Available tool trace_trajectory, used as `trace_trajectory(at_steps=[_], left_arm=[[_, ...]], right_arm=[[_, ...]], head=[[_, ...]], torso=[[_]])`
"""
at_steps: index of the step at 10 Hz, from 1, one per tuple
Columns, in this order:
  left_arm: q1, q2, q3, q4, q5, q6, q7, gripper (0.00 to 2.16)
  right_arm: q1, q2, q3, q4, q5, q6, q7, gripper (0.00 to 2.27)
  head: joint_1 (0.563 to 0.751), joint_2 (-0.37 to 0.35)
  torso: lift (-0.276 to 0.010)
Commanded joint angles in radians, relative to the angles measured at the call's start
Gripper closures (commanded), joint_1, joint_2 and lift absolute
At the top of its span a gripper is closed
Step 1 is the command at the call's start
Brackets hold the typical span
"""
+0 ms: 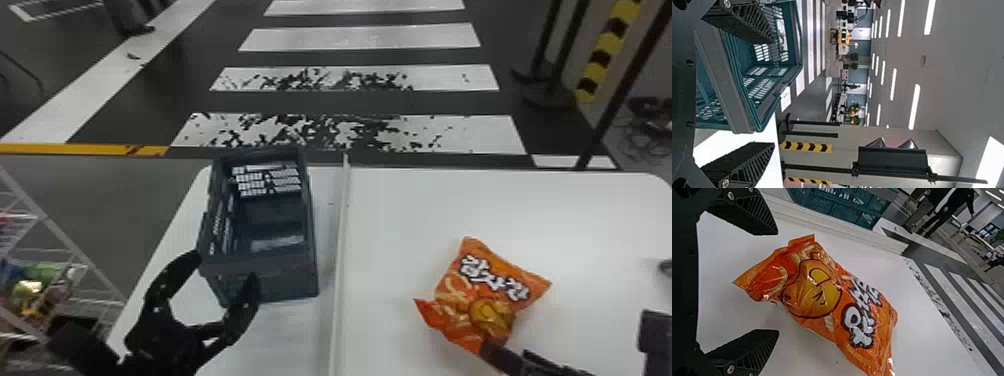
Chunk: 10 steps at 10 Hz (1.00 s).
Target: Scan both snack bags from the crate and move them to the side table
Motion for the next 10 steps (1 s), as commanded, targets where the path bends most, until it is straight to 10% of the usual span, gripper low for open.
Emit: trace_trajectory(at_steps=[1,4,7,10], left_arm=[[0.001,0.0,-0.003,0.006,0.0,0.0,0.0,0.08],[0.001,0.003,-0.006,0.013,0.0,0.0,-0.002,0.08],[0.001,0.003,-0.007,0.016,0.0,0.0,-0.002,0.08],[0.001,0.006,-0.01,0.016,0.0,0.0,-0.003,0.08]], right_arm=[[-0.042,-0.003,0.002,0.076,0.002,-0.01,0.021,0.1],[-0.074,-0.003,0.002,0.136,-0.003,-0.016,0.066,0.41],[-0.085,-0.006,-0.012,0.162,-0.031,-0.01,0.09,2.08],[-0.083,-0.007,-0.021,0.162,-0.025,-0.007,0.115,2.24]], head=[[0.695,0.125],[0.695,0.123],[0.695,0.133],[0.695,0.125]], torso=[[-0.099],[-0.099],[-0.099],[-0.099]])
